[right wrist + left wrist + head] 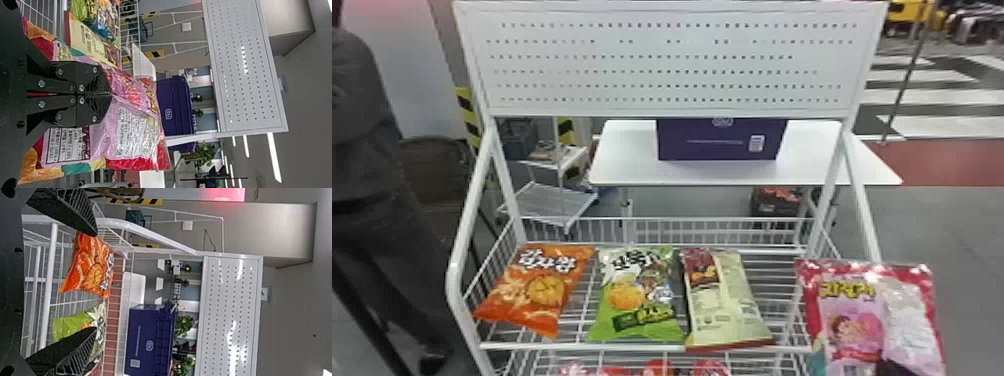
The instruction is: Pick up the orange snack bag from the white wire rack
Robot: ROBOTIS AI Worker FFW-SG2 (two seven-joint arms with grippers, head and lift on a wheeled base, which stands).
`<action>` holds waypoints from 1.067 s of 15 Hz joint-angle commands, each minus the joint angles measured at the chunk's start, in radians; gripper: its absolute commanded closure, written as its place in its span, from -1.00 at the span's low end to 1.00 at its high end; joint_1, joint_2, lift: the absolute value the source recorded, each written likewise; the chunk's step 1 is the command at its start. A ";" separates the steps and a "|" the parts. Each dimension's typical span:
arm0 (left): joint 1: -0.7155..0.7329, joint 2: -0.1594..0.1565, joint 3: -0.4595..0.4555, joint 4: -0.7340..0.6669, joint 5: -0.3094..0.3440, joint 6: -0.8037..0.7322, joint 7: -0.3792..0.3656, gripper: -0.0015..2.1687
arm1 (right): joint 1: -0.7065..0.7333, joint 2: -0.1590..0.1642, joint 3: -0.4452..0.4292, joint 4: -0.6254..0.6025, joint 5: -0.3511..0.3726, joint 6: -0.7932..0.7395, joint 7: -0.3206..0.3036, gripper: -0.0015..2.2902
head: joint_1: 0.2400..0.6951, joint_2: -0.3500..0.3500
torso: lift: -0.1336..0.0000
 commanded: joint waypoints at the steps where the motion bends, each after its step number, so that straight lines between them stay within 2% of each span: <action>1: -0.003 0.000 0.000 0.001 0.000 0.002 0.000 -0.98 | -0.001 0.000 0.000 0.002 -0.002 -0.001 0.000 0.96 | 0.14 0.00 | 1.00; 10: -0.047 0.002 -0.011 0.029 0.000 0.023 -0.002 -0.98 | -0.004 0.006 -0.006 0.005 -0.002 -0.001 0.000 0.97 | 0.14 0.00 | 1.00; 12: -0.158 0.002 -0.040 0.101 0.003 0.075 -0.005 -0.98 | -0.006 0.008 -0.006 0.006 -0.002 0.002 0.000 0.97 | 0.14 0.00 | 1.00; 14: -0.320 -0.005 -0.089 0.194 0.002 0.210 -0.006 -0.97 | -0.007 0.014 -0.003 0.006 -0.008 0.005 0.001 0.96 | 0.14 0.00 | 1.00; 16: -0.494 -0.006 -0.133 0.329 -0.003 0.232 -0.006 -0.97 | -0.006 0.012 -0.003 0.009 -0.008 0.005 0.005 0.97 | 0.14 0.00 | 1.00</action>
